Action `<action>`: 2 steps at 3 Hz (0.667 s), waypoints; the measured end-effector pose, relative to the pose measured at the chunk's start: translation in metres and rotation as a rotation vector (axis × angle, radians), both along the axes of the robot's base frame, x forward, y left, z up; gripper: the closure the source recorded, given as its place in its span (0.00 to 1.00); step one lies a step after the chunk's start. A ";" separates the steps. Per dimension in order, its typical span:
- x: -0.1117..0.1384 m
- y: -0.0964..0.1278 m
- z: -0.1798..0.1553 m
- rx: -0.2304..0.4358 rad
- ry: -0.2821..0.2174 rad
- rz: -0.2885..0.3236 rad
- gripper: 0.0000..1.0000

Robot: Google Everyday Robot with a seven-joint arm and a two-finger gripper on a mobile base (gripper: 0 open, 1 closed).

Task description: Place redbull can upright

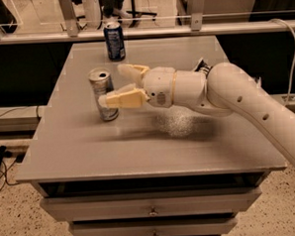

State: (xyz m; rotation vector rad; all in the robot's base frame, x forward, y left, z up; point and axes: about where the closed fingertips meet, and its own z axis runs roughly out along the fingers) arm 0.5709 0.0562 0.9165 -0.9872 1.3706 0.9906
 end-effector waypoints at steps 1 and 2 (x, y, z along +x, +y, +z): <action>-0.001 -0.008 0.005 -0.023 -0.008 -0.014 0.00; -0.006 -0.016 0.014 -0.066 -0.033 -0.024 0.00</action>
Offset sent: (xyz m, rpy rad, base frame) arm -0.0007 -0.0211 0.0147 -0.0793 -0.0348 -0.0285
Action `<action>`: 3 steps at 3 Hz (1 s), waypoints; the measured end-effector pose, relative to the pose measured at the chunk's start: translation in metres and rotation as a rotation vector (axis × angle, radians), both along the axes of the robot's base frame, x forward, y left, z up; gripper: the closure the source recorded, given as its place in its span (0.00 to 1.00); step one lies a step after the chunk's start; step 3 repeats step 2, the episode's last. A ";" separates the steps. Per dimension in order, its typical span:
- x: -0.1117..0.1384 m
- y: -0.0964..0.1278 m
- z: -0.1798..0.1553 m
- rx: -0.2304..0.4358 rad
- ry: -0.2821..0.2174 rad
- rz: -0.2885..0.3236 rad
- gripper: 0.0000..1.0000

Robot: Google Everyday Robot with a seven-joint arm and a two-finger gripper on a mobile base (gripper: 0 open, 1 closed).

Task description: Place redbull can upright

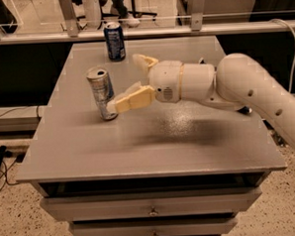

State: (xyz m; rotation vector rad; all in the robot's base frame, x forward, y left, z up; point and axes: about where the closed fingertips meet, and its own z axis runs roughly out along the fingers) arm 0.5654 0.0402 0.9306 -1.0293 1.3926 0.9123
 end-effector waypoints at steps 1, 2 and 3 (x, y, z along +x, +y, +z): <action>-0.008 -0.020 0.014 -0.041 -0.032 -0.039 0.00; -0.009 -0.023 0.016 -0.046 -0.036 -0.045 0.00; -0.009 -0.023 0.016 -0.046 -0.036 -0.045 0.00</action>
Offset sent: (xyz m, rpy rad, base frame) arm -0.0077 -0.0194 0.0132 -0.0397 -0.0309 -0.0375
